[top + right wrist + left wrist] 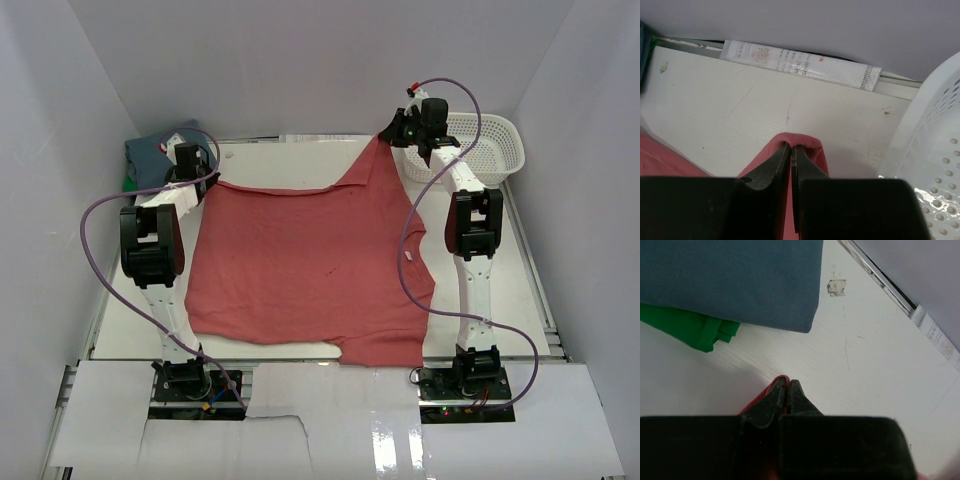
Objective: Fold and stack the t-shirts
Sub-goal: Fold the flattened tshirt in 1/3 of the way
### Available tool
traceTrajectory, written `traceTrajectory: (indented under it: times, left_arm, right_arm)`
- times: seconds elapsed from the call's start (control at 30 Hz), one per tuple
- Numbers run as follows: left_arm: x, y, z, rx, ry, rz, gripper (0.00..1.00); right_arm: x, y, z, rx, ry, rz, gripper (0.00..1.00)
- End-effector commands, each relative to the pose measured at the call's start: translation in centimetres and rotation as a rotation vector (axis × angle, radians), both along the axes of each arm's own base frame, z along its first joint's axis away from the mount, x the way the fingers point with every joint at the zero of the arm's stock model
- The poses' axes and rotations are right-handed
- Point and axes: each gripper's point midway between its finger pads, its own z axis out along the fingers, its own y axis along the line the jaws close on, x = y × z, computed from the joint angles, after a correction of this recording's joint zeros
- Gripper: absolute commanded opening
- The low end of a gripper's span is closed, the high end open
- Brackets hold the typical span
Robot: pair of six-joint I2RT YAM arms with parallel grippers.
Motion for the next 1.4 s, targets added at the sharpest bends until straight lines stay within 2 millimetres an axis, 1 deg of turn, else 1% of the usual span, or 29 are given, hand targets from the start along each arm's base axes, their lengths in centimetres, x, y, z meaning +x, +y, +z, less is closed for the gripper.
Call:
traceTrajectory:
  times: [0.0,0.03,0.13,0.17,0.2,0.23,0.27,0.33,0.37,0.43,0.47,0.5,0.53,0.57,0.63,0.67,0.7,0.73,0.77,0.83,0.97,1.13,1.17,1.2,1.23,1.27,1.33,1.37]
  left_arm:
    - [1.2,0.3,2.6,0.000,-0.062,-0.004,0.00]
    - [1.2,0.2,2.6,-0.002,-0.056,-0.004,0.00]
    - [1.3,0.3,3.6,-0.006,-0.072,-0.004,0.00]
    - [1.2,0.2,3.6,-0.007,-0.072,-0.003,0.00]
    - [1.1,0.2,3.8,-0.007,-0.075,-0.003,0.00]
    - [1.0,0.2,4.3,-0.006,-0.084,-0.003,0.00]
    - [0.9,0.1,4.3,-0.008,-0.085,-0.007,0.00]
    - [0.5,0.1,4.2,-0.009,-0.082,-0.009,0.00]
    - [0.4,0.1,4.4,-0.011,-0.086,-0.009,0.00]
    - [-0.1,0.0,4.0,-0.016,-0.078,-0.010,0.00]
    - [-0.3,-0.1,4.4,-0.018,-0.084,-0.011,0.00]
    - [-0.7,-0.1,3.9,-0.020,-0.074,-0.011,0.00]
    - [-0.9,-0.2,4.0,-0.020,-0.077,-0.011,0.00]
    - [-1.1,-0.2,4.5,-0.021,-0.086,-0.011,0.00]
    - [-1.7,-0.1,4.1,-0.020,-0.080,-0.006,0.00]
    - [-1.9,-0.1,4.2,-0.020,-0.080,-0.006,0.00]
    - [-2.0,-0.1,4.5,-0.018,-0.086,-0.003,0.00]
    - [-2.3,-0.1,4.2,-0.018,-0.079,-0.002,0.00]
    - [-2.5,0.0,4.3,-0.016,-0.078,0.000,0.00]
    - [-2.7,0.1,4.7,-0.015,-0.083,0.003,0.00]
    - [-3.1,0.3,5.0,-0.013,-0.086,0.003,0.00]
    - [-3.6,0.4,5.4,-0.018,-0.089,0.002,0.00]
    - [-3.7,0.4,5.6,-0.017,-0.094,0.003,0.00]
    - [-4.0,0.5,5.4,-0.019,-0.088,0.006,0.00]
    - [-4.0,0.4,5.5,-0.019,-0.089,0.004,0.00]
    - [-4.2,0.5,5.8,-0.019,-0.094,0.006,0.00]
    - [-4.6,0.5,5.7,-0.019,-0.089,0.006,0.00]
    - [-4.7,0.5,5.8,-0.019,-0.091,0.007,0.00]
  right_arm:
    - [1.8,-0.8,4.8,0.018,-0.156,-0.045,0.08]
    - [2.0,-0.9,5.1,0.018,-0.164,-0.050,0.08]
    - [2.1,-1.0,5.7,0.017,-0.176,-0.057,0.08]
    - [1.9,-0.9,6.1,0.020,-0.182,-0.051,0.08]
    - [1.8,-0.8,6.2,0.023,-0.183,-0.047,0.08]
    - [1.5,-0.7,5.4,0.022,-0.167,-0.041,0.08]
    - [1.2,-0.5,5.9,0.028,-0.175,-0.030,0.08]
    - [0.7,-0.2,5.9,0.031,-0.169,-0.013,0.08]
    - [0.2,-0.1,5.8,0.031,-0.162,-0.004,0.08]
    - [-0.4,0.1,5.9,0.028,-0.163,0.010,0.08]
    - [-1.0,0.4,6.2,0.028,-0.160,0.027,0.08]
    - [-1.4,0.5,6.2,0.019,-0.164,0.040,0.08]
    - [-1.8,0.9,6.2,0.011,-0.163,0.052,0.08]
    - [-2.4,0.9,6.5,0.001,-0.158,0.052,0.08]
    - [-3.2,1.0,6.6,-0.014,-0.160,0.057,0.08]
    - [-3.6,0.9,7.7,-0.015,-0.177,0.050,0.08]
    - [-4.0,0.8,7.0,-0.016,-0.166,0.048,0.08]
    - [-4.2,0.7,7.0,-0.015,-0.163,0.046,0.08]
    - [-4.4,0.7,7.4,-0.016,-0.169,0.047,0.08]
    - [-4.7,0.7,7.4,-0.019,-0.154,0.051,0.08]
    - [-5.8,0.9,8.5,-0.017,-0.160,0.073,0.08]
    - [-7.5,1.1,9.0,-0.025,-0.162,0.082,0.08]
    - [-8.2,1.0,9.2,-0.027,-0.164,0.083,0.08]
    - [-8.5,1.0,9.2,-0.029,-0.165,0.080,0.08]
    - [-9.1,0.9,10.2,-0.031,-0.184,0.076,0.08]
    - [-9.7,0.9,9.3,-0.034,-0.165,0.075,0.08]
    - [-10.3,0.7,9.5,-0.040,-0.174,0.069,0.08]
    - [-11.0,0.7,9.4,-0.040,-0.169,0.071,0.08]
